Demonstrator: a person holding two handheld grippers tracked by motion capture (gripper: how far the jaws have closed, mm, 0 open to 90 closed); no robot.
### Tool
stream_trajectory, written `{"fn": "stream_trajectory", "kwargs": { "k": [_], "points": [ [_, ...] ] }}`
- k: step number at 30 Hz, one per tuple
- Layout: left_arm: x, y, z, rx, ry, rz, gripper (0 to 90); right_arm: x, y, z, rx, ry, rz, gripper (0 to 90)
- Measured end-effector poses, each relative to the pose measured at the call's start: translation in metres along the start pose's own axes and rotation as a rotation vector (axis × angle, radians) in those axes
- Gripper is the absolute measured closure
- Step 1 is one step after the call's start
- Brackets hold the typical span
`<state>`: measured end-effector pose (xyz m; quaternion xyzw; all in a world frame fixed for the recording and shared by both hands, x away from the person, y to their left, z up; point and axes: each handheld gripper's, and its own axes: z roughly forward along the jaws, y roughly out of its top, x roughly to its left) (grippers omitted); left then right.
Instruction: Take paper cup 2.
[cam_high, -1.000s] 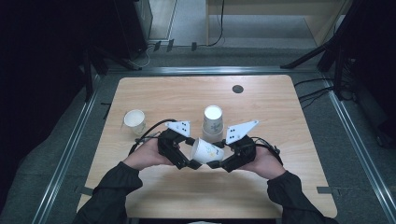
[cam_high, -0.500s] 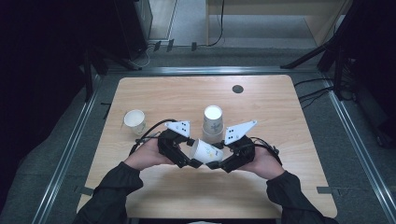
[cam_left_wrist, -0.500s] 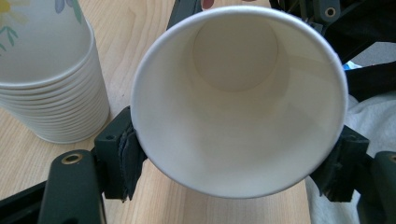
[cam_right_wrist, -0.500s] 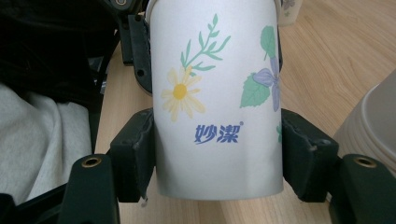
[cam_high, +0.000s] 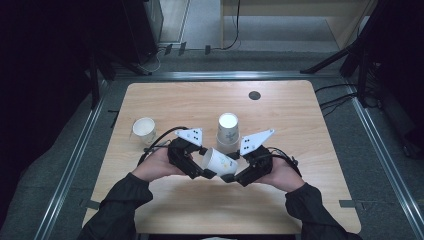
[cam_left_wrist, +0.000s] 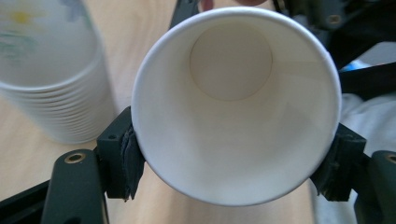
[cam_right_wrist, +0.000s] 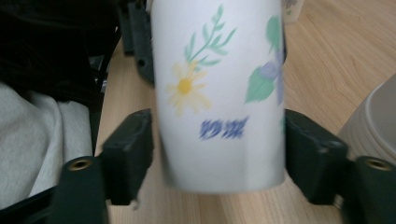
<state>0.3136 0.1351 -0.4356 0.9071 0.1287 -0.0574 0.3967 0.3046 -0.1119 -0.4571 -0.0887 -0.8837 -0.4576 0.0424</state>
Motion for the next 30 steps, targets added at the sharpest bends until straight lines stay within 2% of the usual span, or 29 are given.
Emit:
{"fn": "stream_trajectory", "kwargs": {
  "k": [2, 3, 6, 9, 12, 18, 20, 21, 25, 30],
  "points": [
    [-0.001, 0.003, -0.007, 0.003, 0.004, 0.000, 25.1, 0.000, -0.001, -0.001, 0.009, -0.015, 0.006, 22.3],
    [-0.003, 0.004, -0.010, 0.016, 0.024, 0.006, 25.1, -0.001, -0.001, -0.002, 0.005, -0.017, 0.008, 22.1],
    [-0.005, 0.008, -0.015, 0.070, 0.055, 0.026, 25.1, -0.001, -0.001, -0.001, 0.004, -0.022, 0.008, 22.2],
    [-0.006, 0.012, -0.016, 0.124, 0.064, 0.030, 25.1, 0.000, -0.001, 0.002, 0.017, -0.023, 0.008, 22.9],
    [-0.005, 0.015, -0.012, 0.173, 0.060, 0.039, 25.0, -0.001, -0.002, 0.005, 0.028, -0.027, -0.001, 24.0],
    [-0.006, 0.019, -0.004, 0.261, 0.086, 0.057, 25.0, -0.002, -0.003, 0.011, 0.032, -0.025, 0.002, 25.0],
    [-0.006, 0.020, 0.001, 0.305, 0.101, 0.059, 24.9, -0.004, -0.005, 0.014, 0.030, -0.029, 0.002, 25.0],
    [-0.006, 0.020, 0.003, 0.315, 0.117, 0.060, 24.8, -0.005, -0.005, 0.016, 0.033, -0.025, 0.005, 25.5],
    [-0.005, 0.021, 0.009, 0.343, 0.115, 0.046, 24.8, -0.006, -0.006, 0.025, 0.057, -0.020, 0.002, 27.2],
    [-0.008, 0.024, 0.011, 0.328, 0.097, 0.049, 24.8, -0.006, -0.005, 0.032, 0.061, -0.012, 0.003, 29.7]
  ]
}}
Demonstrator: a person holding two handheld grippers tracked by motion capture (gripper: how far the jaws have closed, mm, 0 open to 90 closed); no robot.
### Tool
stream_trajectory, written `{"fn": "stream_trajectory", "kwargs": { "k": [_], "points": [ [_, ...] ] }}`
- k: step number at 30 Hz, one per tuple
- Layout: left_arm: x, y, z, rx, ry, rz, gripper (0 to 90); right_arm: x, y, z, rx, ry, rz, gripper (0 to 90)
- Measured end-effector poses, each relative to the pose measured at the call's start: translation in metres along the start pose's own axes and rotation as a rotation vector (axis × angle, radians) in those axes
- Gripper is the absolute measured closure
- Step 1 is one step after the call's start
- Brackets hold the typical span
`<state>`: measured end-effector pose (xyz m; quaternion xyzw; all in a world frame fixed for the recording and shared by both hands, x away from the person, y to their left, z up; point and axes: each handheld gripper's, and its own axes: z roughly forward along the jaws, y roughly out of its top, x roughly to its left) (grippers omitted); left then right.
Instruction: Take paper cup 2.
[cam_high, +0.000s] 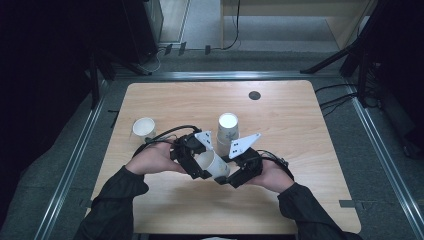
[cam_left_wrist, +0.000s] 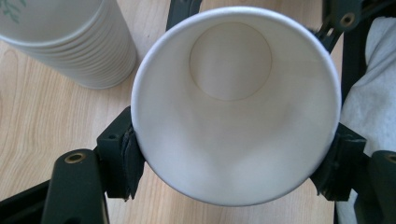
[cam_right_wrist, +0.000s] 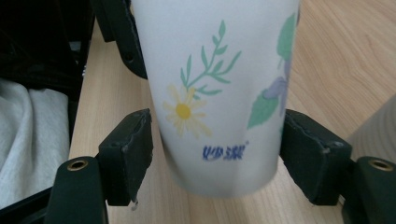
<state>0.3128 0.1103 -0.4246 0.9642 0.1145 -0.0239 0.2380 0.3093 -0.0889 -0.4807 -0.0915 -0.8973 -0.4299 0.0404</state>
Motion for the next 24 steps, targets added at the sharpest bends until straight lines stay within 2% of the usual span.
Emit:
{"fn": "stream_trajectory", "kwargs": {
  "k": [3, 7, 8, 10, 19, 23, 24],
  "points": [
    [-0.001, 0.000, 0.000, -0.008, -0.006, 0.006, 24.5, 0.001, 0.000, 0.001, 0.001, 0.001, -0.008, 33.8],
    [0.000, -0.001, 0.001, -0.027, -0.010, 0.008, 22.5, 0.002, 0.000, 0.000, -0.001, -0.007, -0.029, 34.6],
    [0.000, -0.002, 0.001, -0.033, -0.005, 0.016, 20.8, 0.002, 0.000, 0.000, 0.000, -0.008, -0.028, 34.4],
    [0.000, -0.004, 0.000, -0.048, -0.017, 0.016, 10.2, 0.002, 0.001, -0.003, -0.009, -0.008, -0.024, 34.4],
    [0.006, -0.015, -0.010, -0.213, -0.011, -0.020, 8.2, 0.000, 0.000, -0.014, -0.052, -0.015, -0.006, 34.3],
    [0.005, -0.020, -0.011, -0.296, -0.050, -0.028, 8.2, -0.002, 0.001, -0.018, -0.075, -0.004, 0.012, 34.3],
    [0.004, -0.020, -0.010, -0.307, -0.043, -0.031, 8.2, -0.002, 0.000, -0.018, -0.081, 0.003, 0.016, 34.3]
  ]
}}
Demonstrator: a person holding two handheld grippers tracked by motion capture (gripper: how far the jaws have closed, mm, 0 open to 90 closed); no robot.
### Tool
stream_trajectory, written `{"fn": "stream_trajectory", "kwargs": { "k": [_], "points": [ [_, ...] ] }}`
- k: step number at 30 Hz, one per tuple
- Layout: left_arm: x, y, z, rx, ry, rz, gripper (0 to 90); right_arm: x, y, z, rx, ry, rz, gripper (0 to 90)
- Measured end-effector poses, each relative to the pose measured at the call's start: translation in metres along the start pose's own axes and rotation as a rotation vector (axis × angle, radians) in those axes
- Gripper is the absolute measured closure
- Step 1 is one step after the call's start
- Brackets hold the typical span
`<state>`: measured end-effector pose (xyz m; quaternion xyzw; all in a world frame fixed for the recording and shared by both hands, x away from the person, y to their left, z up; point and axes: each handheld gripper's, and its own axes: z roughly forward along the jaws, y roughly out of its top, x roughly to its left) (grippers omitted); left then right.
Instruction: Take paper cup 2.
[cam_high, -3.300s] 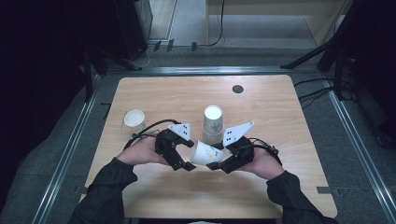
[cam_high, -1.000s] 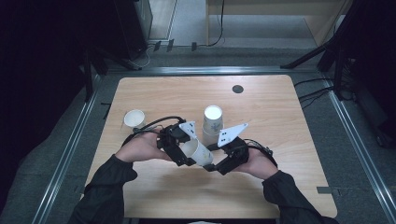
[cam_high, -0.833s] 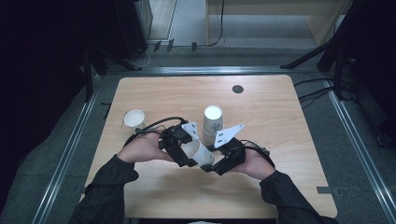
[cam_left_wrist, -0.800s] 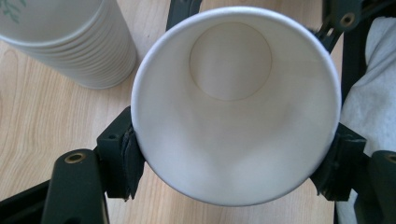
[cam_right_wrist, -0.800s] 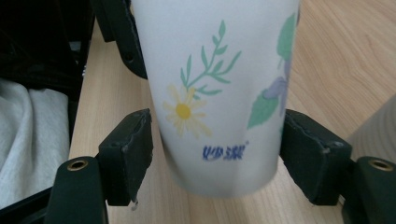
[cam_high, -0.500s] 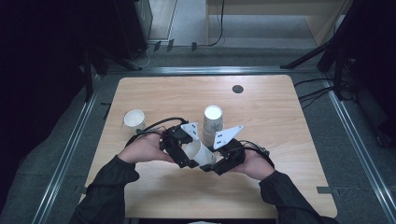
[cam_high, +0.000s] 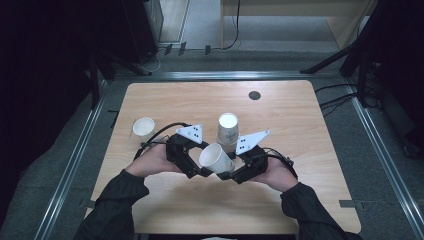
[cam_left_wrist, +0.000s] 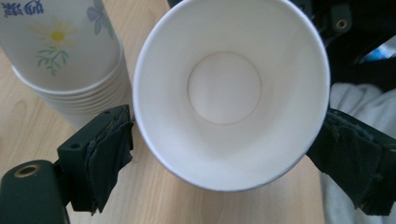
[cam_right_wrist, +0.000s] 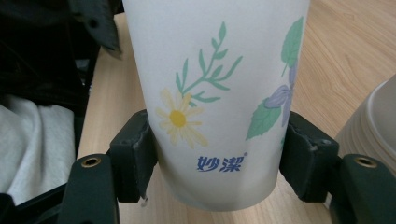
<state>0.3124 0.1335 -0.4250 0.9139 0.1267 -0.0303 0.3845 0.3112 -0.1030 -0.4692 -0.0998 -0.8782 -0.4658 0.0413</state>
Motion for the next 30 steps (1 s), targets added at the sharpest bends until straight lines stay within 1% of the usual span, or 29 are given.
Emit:
{"fn": "stream_trajectory", "kwargs": {
  "k": [2, 3, 4, 6, 8, 10, 11, 12, 15, 16, 17, 21, 23, 25, 27, 28, 29, 30],
  "points": [
    [0.0003, -0.0014, 0.0008, -0.029, 0.006, -0.014, 8.2, 0.0003, 0.0001, -0.0009, -0.006, 0.001, 0.004, 34.4],
    [0.0012, -0.0023, 0.0016, -0.051, -0.004, -0.032, 8.2, 0.0005, 0.0002, -0.0010, -0.008, 0.003, 0.006, 34.3],
    [0.0020, -0.0024, 0.0023, -0.054, -0.005, -0.039, 8.2, 0.0007, 0.0003, -0.0009, -0.007, 0.004, 0.004, 34.3],
    [0.0017, -0.0031, 0.0042, -0.063, -0.003, -0.035, 8.3, 0.0006, 0.0004, -0.0004, -0.010, 0.008, 0.003, 34.3],
    [0.0011, -0.0034, 0.0067, -0.085, -0.014, -0.047, 8.6, 0.0007, 0.0004, 0.0001, -0.013, 0.014, 0.005, 34.3],
    [0.0001, -0.0030, 0.0080, -0.107, 0.000, -0.047, 8.8, 0.0007, 0.0005, 0.0007, -0.020, 0.026, 0.011, 34.3],
    [0.0001, -0.0031, 0.0079, -0.124, -0.007, -0.048, 11.4, 0.0004, 0.0005, 0.0011, -0.028, 0.035, 0.017, 34.3],
    [0.0003, -0.0031, 0.0075, -0.137, -0.015, -0.051, 12.8, 0.0005, 0.0007, 0.0012, -0.032, 0.034, 0.024, 34.3],
    [0.0006, -0.0036, 0.0071, -0.155, -0.036, -0.056, 15.8, -0.0002, 0.0010, 0.0010, -0.042, 0.040, 0.029, 34.3],
    [0.0001, -0.0041, 0.0068, -0.163, -0.041, -0.052, 19.1, -0.0003, 0.0009, 0.0011, -0.041, 0.041, 0.032, 34.3],
    [-0.0008, -0.0041, 0.0068, -0.167, -0.034, -0.047, 21.2, -0.0006, 0.0008, 0.0012, -0.042, 0.042, 0.032, 34.4],
    [-0.0008, -0.0045, 0.0066, -0.156, -0.033, -0.045, 22.9, 0.0002, 0.0007, 0.0011, -0.034, 0.046, 0.037, 34.5],
    [-0.0005, -0.0047, 0.0057, -0.155, -0.031, -0.046, 23.7, 0.0003, 0.0010, 0.0008, -0.035, 0.036, 0.035, 34.3],
    [-0.0004, -0.0045, 0.0046, -0.153, -0.032, -0.045, 24.1, 0.0004, 0.0013, 0.0004, -0.040, 0.038, 0.035, 33.4],
    [-0.0007, -0.0046, 0.0034, -0.155, -0.019, -0.045, 24.2, 0.0001, 0.0013, 0.0004, -0.036, 0.044, 0.044, 28.0],
    [-0.0003, -0.0048, 0.0023, -0.153, -0.019, -0.046, 24.6, -0.0002, 0.0013, 0.0005, -0.032, 0.043, 0.047, 26.2],
    [-0.0004, -0.0051, 0.0009, -0.157, -0.006, -0.045, 24.6, -0.0002, 0.0009, 0.0006, -0.029, 0.035, 0.049, 24.5],
    [0.0003, -0.0054, -0.0003, -0.159, -0.009, -0.049, 24.8, 0.0001, 0.0002, 0.0006, -0.021, 0.034, 0.047, 22.7]
  ]
}}
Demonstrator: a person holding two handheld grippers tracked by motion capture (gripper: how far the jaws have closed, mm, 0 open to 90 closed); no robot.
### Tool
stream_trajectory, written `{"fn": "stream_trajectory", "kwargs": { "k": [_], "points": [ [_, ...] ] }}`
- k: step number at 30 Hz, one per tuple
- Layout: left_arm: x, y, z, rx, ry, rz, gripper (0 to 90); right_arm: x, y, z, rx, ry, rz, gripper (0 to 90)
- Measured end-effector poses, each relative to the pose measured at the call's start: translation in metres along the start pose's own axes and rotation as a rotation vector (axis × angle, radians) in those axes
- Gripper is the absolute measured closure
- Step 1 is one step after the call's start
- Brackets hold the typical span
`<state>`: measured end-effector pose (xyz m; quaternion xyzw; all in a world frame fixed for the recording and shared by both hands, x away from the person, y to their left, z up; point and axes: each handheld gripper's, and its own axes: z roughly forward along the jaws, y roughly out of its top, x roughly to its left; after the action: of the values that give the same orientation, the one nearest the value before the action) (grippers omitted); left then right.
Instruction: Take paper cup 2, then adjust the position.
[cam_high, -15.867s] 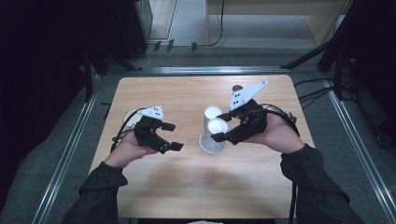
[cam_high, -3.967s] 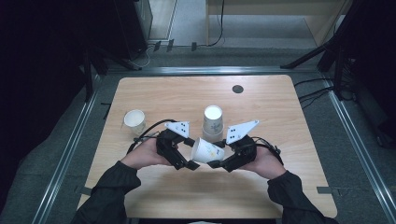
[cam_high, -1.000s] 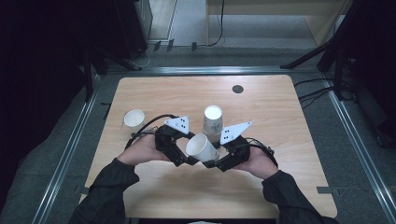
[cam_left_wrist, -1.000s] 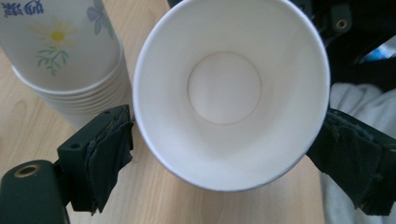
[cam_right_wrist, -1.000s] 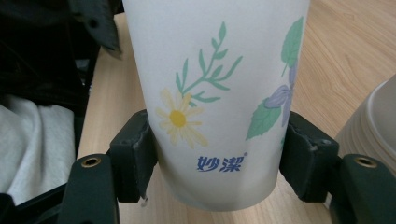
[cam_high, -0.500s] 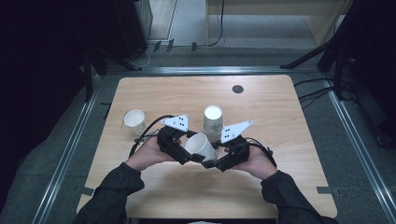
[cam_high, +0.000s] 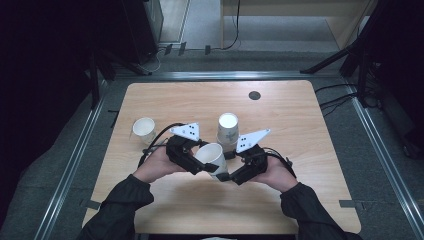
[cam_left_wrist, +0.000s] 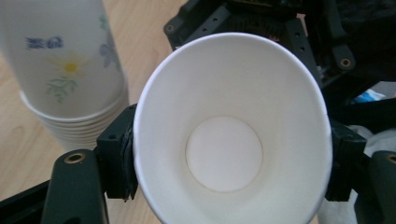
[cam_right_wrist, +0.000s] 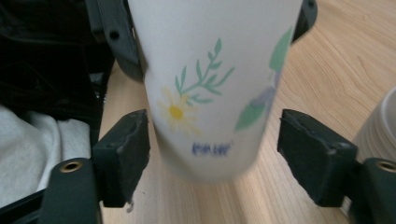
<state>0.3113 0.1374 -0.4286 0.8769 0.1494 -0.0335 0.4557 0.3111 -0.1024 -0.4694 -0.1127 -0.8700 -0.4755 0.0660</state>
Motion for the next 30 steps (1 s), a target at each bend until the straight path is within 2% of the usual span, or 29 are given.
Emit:
{"fn": "stream_trajectory", "kwargs": {
  "k": [2, 5, 12, 19, 30],
  "points": [
    [0.001, 0.001, -0.003, 0.022, 0.026, 0.008, 24.7, 0.000, -0.001, -0.001, 0.015, -0.026, -0.011, 21.9],
    [0.003, 0.002, -0.008, 0.020, 0.031, -0.002, 24.8, 0.000, -0.004, -0.002, 0.030, -0.055, -0.003, 21.7],
    [0.008, -0.001, -0.015, 0.061, 0.057, -0.007, 25.1, -0.001, -0.007, -0.006, 0.032, -0.121, -0.004, 20.8],
    [0.011, -0.004, -0.022, 0.110, 0.060, -0.005, 25.1, 0.000, -0.009, -0.010, 0.029, -0.149, 0.001, 20.8],
    [0.012, -0.008, -0.026, 0.147, 0.053, 0.014, 25.1, 0.000, -0.012, -0.019, 0.037, -0.192, 0.014, 19.9]
  ]
}}
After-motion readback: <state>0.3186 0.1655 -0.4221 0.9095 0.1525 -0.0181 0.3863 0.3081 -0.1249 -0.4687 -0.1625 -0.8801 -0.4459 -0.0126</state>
